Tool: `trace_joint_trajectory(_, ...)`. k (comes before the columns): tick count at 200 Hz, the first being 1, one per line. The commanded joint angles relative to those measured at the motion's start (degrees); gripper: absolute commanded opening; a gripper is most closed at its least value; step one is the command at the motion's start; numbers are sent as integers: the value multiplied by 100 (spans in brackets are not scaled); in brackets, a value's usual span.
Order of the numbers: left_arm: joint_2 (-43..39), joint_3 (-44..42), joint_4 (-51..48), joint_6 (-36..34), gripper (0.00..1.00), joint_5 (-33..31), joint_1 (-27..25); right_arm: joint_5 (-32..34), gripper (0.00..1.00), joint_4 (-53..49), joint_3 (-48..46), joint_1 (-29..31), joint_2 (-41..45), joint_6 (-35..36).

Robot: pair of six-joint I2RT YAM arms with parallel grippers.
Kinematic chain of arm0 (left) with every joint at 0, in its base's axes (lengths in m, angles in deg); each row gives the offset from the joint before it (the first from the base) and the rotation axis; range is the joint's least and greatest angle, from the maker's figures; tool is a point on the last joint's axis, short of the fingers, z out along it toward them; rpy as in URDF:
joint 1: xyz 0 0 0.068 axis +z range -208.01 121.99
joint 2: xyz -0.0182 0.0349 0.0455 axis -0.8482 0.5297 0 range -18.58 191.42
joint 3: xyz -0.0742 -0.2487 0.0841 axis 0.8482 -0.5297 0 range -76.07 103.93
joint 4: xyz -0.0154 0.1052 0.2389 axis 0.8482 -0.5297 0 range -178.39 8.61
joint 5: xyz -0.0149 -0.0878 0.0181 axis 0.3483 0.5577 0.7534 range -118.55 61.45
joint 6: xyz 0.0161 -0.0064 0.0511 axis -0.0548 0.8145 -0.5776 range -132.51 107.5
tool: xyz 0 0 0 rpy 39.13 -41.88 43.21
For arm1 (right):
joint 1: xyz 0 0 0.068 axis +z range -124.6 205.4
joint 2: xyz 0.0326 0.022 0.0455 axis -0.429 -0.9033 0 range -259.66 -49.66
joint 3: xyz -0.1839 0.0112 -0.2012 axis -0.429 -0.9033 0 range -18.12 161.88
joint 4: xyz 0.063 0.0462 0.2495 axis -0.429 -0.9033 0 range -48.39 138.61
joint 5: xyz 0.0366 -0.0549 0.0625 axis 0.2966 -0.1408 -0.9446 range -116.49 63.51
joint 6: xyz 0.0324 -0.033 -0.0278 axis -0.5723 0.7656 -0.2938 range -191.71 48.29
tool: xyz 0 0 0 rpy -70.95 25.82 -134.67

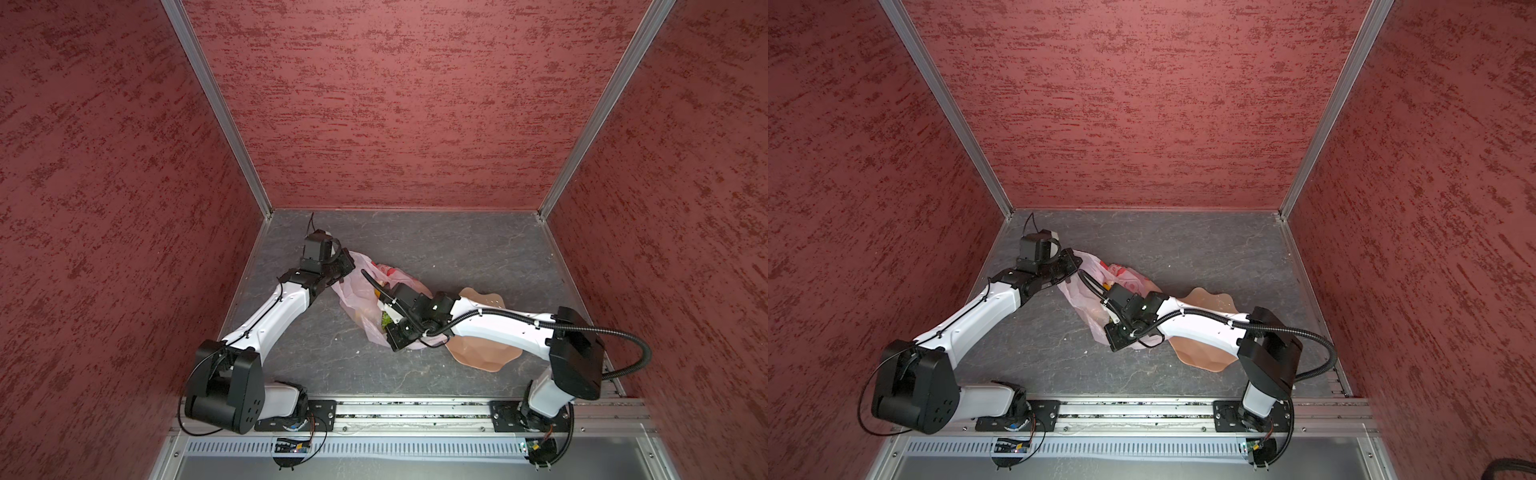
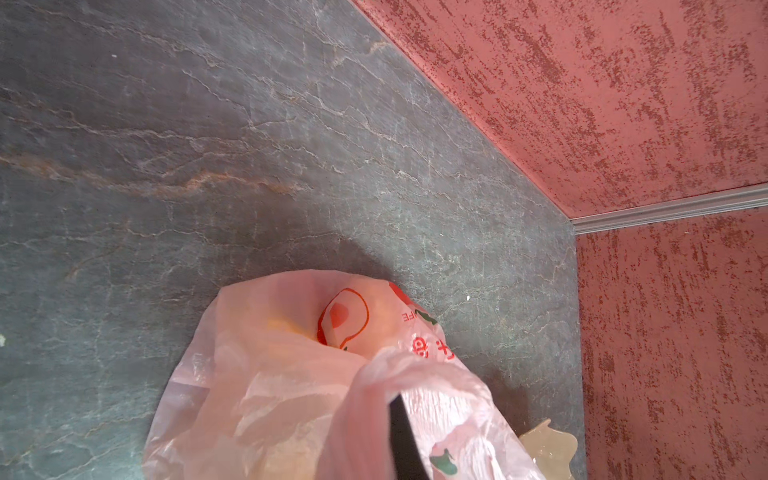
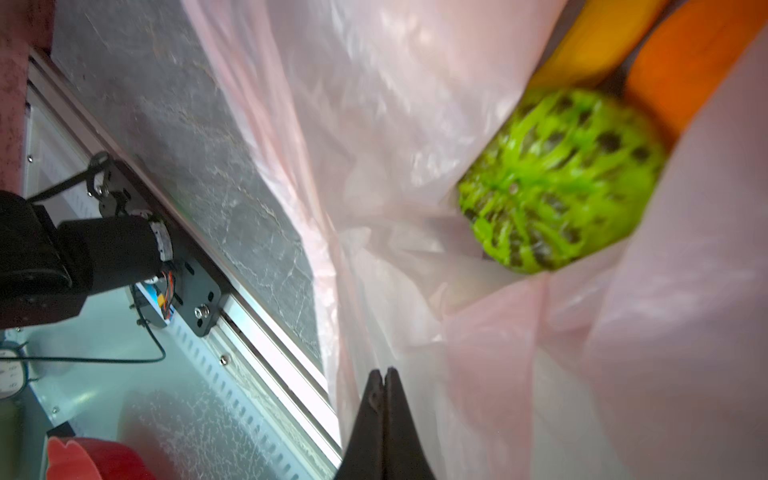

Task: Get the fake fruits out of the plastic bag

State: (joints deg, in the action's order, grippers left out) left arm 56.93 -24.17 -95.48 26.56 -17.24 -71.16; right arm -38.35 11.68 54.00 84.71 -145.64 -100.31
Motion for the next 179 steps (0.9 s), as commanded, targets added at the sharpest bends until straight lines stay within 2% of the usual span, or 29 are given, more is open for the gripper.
trace_joint_trajectory(1,-406,-262,-6,32,0,222,-18,900,2,-138,581,-125,69,-107)
trace_joint_trajectory(22,-774,-517,-103,122,0,271,-74,1305,2,-193,1007,-195,-261,-168)
trace_joint_trajectory(47,-1183,-748,-230,219,0,255,-91,1444,2,-114,1371,-317,-821,-316)
trace_joint_trajectory(71,-1434,-833,-343,267,0,264,-67,1428,2,298,1402,-461,-1167,-605)
trace_joint_trajectory(112,-1648,-918,-527,279,0,381,-14,2029,2,658,1458,-781,-1348,-866)
trace_joint_trajectory(144,-1908,-1088,-723,288,0,382,94,2149,2,697,1692,-1221,-1468,-696)
trace_joint_trajectory(179,-2196,-1187,-907,392,0,366,292,2048,2,529,2259,-1845,-1890,-122)
